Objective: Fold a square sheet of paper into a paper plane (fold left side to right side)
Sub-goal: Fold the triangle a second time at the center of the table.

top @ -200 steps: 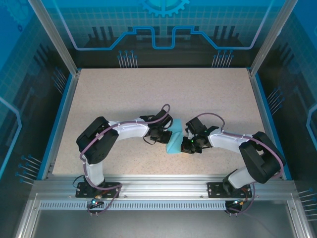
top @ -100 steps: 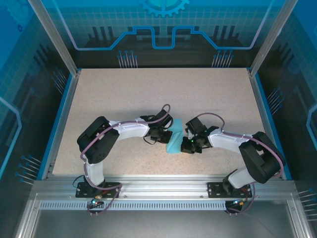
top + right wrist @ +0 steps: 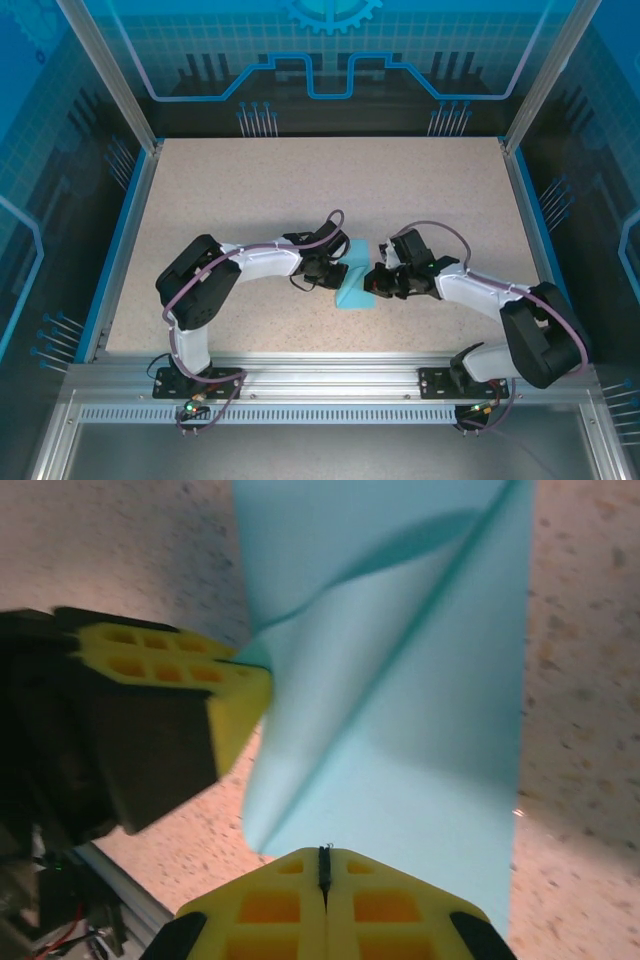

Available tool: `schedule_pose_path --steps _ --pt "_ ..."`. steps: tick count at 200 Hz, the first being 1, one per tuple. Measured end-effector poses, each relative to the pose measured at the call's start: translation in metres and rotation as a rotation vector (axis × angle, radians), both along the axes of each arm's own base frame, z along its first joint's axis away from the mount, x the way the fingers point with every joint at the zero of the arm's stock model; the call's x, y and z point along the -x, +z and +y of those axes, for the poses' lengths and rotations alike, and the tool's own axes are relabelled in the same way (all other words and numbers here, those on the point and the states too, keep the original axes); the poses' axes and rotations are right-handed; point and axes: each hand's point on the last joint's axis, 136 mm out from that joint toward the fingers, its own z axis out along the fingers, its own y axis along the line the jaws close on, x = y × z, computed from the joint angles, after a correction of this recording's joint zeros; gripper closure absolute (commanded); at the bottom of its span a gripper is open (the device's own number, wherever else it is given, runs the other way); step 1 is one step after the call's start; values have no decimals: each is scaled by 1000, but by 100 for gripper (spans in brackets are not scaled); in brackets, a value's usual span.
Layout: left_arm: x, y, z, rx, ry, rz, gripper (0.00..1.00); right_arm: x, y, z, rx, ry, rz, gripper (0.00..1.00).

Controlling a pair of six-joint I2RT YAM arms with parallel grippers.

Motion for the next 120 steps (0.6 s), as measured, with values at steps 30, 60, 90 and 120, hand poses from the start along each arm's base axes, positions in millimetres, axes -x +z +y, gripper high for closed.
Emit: schedule_pose_path --steps 30,60,90,120 --pt "0 0 0 0 0 0 100 -18 2 11 -39 -26 -18 100" --pt "0 0 0 2 -1 1 100 -38 4 21 -60 -39 -35 100" --pt "1 0 -1 5 -3 5 100 -49 3 28 -62 -38 -40 100" --pt "1 0 -1 5 -3 5 100 -45 -8 29 -47 -31 -12 100"
